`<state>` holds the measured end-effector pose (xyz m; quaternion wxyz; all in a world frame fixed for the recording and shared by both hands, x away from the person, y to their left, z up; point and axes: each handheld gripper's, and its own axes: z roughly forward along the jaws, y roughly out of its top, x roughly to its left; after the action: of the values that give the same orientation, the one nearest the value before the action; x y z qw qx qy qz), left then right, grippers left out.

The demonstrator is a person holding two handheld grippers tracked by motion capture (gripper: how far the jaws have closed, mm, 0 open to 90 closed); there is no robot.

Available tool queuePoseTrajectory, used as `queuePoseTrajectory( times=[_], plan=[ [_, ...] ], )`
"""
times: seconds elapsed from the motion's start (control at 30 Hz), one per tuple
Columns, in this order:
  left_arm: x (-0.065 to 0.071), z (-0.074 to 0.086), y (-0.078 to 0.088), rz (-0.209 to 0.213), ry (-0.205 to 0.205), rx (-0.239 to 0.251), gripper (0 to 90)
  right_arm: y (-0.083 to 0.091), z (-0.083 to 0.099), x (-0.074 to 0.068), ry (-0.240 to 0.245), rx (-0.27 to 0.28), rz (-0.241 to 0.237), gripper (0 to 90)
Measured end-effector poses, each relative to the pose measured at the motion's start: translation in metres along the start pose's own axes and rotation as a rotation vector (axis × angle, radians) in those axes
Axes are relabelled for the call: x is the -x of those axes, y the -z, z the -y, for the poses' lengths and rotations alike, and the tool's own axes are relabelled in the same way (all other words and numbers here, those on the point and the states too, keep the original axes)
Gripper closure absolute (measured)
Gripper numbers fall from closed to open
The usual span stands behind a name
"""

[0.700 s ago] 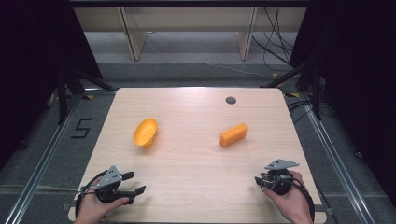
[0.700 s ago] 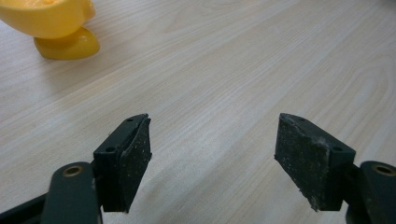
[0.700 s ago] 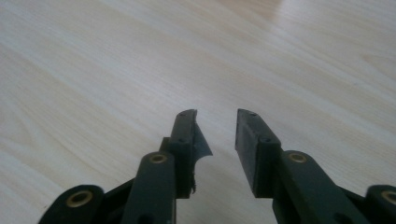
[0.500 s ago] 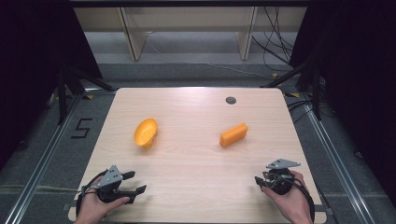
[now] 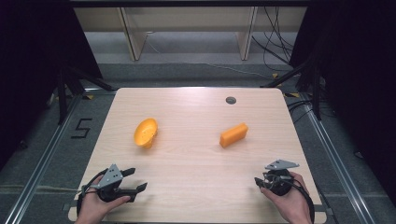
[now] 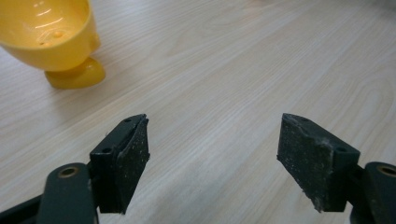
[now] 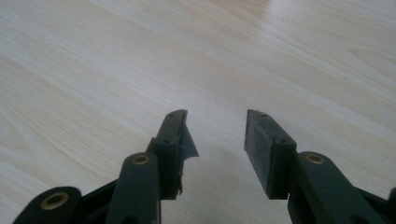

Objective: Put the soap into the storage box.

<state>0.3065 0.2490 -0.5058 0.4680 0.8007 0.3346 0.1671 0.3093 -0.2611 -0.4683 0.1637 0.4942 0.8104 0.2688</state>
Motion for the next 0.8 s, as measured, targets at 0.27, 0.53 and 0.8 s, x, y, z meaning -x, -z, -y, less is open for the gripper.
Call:
queuePoseTrajectory(
  times=[0.27,0.53,0.8],
  plan=[
    [0.002,-0.021,-0.010,0.003,-0.031,0.021,23.5,0.000,0.001,0.000,0.017,0.017,0.002,57.9],
    [0.014,-0.060,-0.042,0.040,-0.093,0.043,25.0,-0.002,0.000,-0.002,-0.001,0.016,-0.002,55.6],
    [0.018,-0.089,-0.073,0.079,-0.119,0.034,25.1,-0.002,0.000,-0.006,0.015,0.024,-0.004,54.4]
  ],
)
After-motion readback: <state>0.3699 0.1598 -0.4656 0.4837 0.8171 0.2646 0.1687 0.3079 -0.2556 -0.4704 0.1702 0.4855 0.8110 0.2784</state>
